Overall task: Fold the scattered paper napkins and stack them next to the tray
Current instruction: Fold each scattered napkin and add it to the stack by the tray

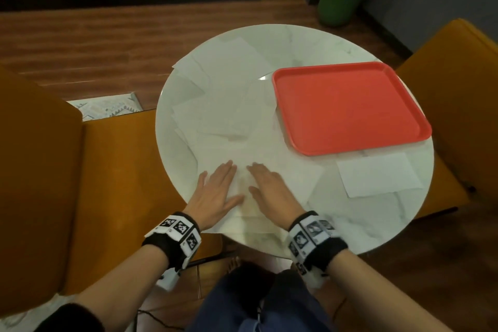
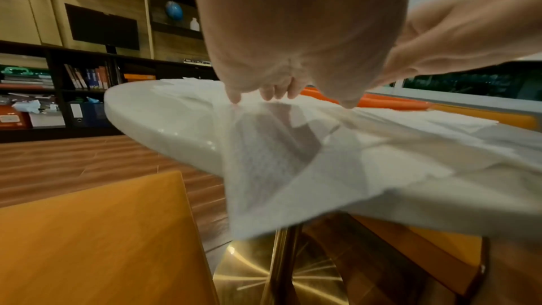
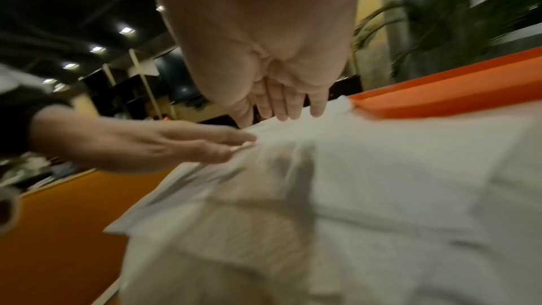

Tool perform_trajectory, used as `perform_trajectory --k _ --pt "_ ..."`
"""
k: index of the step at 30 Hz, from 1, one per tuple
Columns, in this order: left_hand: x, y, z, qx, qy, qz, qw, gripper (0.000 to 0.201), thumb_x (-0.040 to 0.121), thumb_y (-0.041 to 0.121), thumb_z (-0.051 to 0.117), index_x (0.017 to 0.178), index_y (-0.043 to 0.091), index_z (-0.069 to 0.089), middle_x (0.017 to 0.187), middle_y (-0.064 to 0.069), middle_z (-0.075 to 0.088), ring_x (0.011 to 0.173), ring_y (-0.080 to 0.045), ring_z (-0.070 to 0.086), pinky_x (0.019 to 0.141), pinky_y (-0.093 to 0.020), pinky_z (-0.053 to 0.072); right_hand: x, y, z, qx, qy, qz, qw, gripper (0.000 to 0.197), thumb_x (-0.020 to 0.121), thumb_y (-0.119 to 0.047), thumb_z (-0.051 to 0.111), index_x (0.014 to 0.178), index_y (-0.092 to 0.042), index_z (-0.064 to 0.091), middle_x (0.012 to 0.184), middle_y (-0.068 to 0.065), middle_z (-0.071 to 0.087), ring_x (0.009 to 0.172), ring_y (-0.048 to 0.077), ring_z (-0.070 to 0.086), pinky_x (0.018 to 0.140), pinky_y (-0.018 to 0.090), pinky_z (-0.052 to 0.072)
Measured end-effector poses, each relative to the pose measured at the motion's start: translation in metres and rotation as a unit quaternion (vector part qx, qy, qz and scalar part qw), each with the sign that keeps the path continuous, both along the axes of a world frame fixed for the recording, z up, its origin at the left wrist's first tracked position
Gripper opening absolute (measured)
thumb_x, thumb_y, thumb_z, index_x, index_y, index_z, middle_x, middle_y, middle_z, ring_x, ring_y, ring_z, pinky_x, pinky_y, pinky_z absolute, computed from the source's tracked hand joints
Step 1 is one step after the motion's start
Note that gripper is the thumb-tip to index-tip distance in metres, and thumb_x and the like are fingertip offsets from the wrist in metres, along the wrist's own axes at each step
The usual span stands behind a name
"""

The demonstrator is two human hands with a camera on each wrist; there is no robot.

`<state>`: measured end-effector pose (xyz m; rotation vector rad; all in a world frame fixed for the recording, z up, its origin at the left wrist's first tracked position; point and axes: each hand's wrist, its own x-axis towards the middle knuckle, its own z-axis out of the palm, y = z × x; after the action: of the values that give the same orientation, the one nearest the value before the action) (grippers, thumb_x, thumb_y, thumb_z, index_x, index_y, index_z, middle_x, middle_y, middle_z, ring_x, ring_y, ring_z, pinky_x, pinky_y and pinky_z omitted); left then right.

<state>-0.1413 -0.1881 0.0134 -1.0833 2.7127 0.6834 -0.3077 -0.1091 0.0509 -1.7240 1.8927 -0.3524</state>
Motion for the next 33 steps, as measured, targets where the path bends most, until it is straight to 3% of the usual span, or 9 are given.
perform_trajectory --k 2,4,8,17,19,21,26,29,33 --pt "-0.004 0.004 -0.008 -0.009 -0.068 -0.026 0.997 0.098 0.069 0.077 -0.016 0.146 0.016 -0.021 0.153 -0.001 -0.029 0.143 -0.014 -0.021 0.116 -0.052 -0.003 0.025 -0.008 -0.009 0.057 -0.012 0.046 0.997 0.056 0.102 -0.025 0.03 0.15 -0.011 0.005 0.159 0.006 0.004 0.147 0.02 0.004 0.118 0.037 0.005" --pt "-0.004 0.007 -0.014 -0.022 -0.105 -0.034 0.994 0.089 0.069 0.065 -0.016 0.14 0.014 -0.03 0.15 -0.005 -0.035 0.141 -0.019 -0.028 0.116 -0.057 -0.002 0.037 -0.01 -0.022 0.083 -0.01 0.06 0.995 0.058 0.103 -0.034 0.021 0.15 -0.014 -0.004 0.159 0.003 -0.009 0.147 0.017 -0.005 0.12 0.037 0.0" --pt "-0.001 0.006 -0.024 -0.026 -0.07 -0.016 0.997 0.099 0.066 0.075 -0.031 0.144 0.014 -0.024 0.152 -0.002 -0.031 0.143 -0.017 -0.023 0.116 -0.053 -0.007 0.025 -0.003 -0.038 0.092 0.047 0.054 0.993 0.06 0.1 -0.042 0.014 0.15 -0.015 -0.004 0.159 0.002 -0.007 0.146 0.013 -0.008 0.12 0.035 -0.002" --pt "-0.001 0.005 -0.031 -0.021 -0.058 -0.001 0.998 0.091 0.076 0.076 -0.008 0.144 0.019 -0.029 0.153 0.003 -0.033 0.142 -0.011 -0.026 0.115 -0.049 -0.013 -0.053 0.034 -0.036 0.134 0.104 -0.025 0.985 0.052 0.102 -0.04 0.011 0.15 -0.028 -0.004 0.158 -0.011 -0.007 0.145 0.005 -0.006 0.116 0.037 -0.008" --pt "-0.001 0.005 -0.032 -0.02 -0.057 -0.002 0.998 0.09 0.076 0.075 -0.007 0.143 0.02 -0.03 0.152 0.003 -0.034 0.142 -0.011 -0.026 0.115 -0.05 -0.013 -0.06 0.035 -0.032 0.136 0.131 -0.021 0.982 0.051 0.102 -0.038 0.013 0.151 -0.026 0.001 0.159 -0.009 -0.001 0.146 0.008 -0.001 0.116 0.041 -0.007" --pt "-0.001 0.005 -0.032 -0.016 -0.059 -0.001 0.998 0.09 0.075 0.076 -0.007 0.142 0.021 -0.031 0.151 0.005 -0.035 0.141 -0.01 -0.027 0.114 -0.05 -0.013 -0.06 0.028 -0.027 0.103 0.186 -0.02 0.977 0.049 0.102 -0.034 0.021 0.15 -0.022 0.015 0.158 -0.005 0.017 0.146 0.014 0.01 0.116 0.049 -0.002" --pt "-0.001 0.005 -0.031 -0.016 -0.059 0.003 0.998 0.093 0.071 0.08 -0.014 0.142 0.022 -0.03 0.151 0.006 -0.034 0.14 -0.006 -0.025 0.114 -0.052 -0.011 -0.054 0.01 -0.017 0.045 0.261 -0.034 0.964 0.04 0.096 -0.029 0.042 0.134 -0.017 0.044 0.131 0.001 0.056 0.131 0.024 0.04 0.113 0.054 0.0" --pt "-0.001 0.005 -0.032 -0.019 -0.057 0.008 0.998 0.092 0.072 0.079 -0.011 0.142 0.023 -0.03 0.153 0.006 -0.032 0.142 -0.008 -0.023 0.114 -0.053 -0.009 -0.054 0.009 -0.018 0.04 0.277 -0.052 0.959 0.038 0.094 -0.03 0.047 0.131 -0.02 0.048 0.122 0.002 0.058 0.119 0.026 0.045 0.112 0.055 0.006" --pt "-0.003 0.005 -0.027 -0.009 -0.064 0.009 0.998 0.092 0.076 0.077 -0.002 0.146 0.021 -0.025 0.155 0.005 -0.029 0.146 -0.012 -0.018 0.113 -0.057 -0.008 -0.061 0.005 -0.016 0.063 0.161 -0.141 0.975 0.031 0.091 -0.032 0.055 0.12 -0.024 0.057 0.115 0.001 0.058 0.116 0.024 0.043 0.105 0.049 0.019"
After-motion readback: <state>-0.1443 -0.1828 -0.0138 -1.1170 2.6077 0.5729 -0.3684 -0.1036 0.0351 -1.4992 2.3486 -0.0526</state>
